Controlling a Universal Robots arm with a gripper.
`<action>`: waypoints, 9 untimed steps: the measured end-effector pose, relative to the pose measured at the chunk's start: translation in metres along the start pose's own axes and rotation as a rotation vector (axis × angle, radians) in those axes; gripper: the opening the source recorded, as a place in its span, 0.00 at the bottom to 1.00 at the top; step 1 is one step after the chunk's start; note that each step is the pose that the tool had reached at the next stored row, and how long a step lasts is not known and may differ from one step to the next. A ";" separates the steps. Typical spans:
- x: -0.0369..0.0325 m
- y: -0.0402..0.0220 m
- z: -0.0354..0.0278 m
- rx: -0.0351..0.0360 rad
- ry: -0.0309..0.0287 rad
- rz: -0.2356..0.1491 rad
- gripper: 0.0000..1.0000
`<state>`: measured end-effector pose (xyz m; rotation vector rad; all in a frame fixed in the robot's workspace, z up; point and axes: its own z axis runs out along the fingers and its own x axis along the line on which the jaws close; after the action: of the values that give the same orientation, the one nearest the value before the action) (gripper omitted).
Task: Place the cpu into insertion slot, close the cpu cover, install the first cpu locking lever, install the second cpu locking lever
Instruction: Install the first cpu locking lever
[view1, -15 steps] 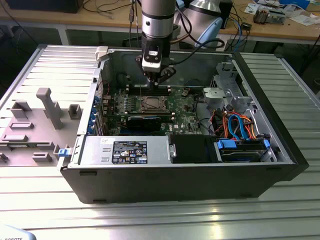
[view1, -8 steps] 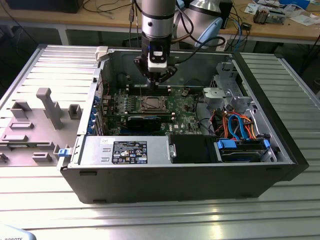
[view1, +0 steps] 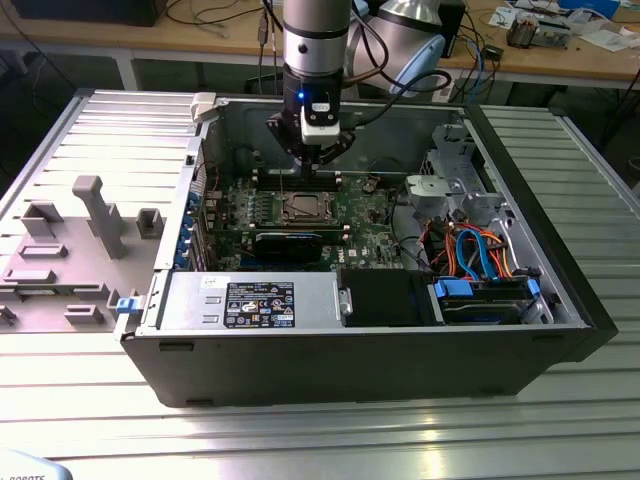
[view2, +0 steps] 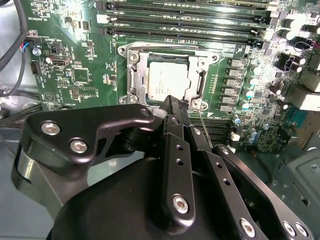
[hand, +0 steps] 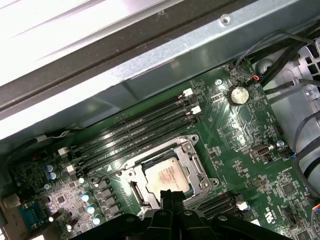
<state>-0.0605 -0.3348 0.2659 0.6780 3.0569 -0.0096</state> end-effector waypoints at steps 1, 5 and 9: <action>0.0000 0.0000 0.0000 0.0000 0.0000 0.000 0.11; 0.0001 0.0000 0.0000 -0.0001 0.0000 -0.016 0.11; 0.0001 0.0000 0.0000 -0.0011 -0.0004 -0.103 0.11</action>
<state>-0.0606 -0.3348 0.2659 0.5195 3.0875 -0.0089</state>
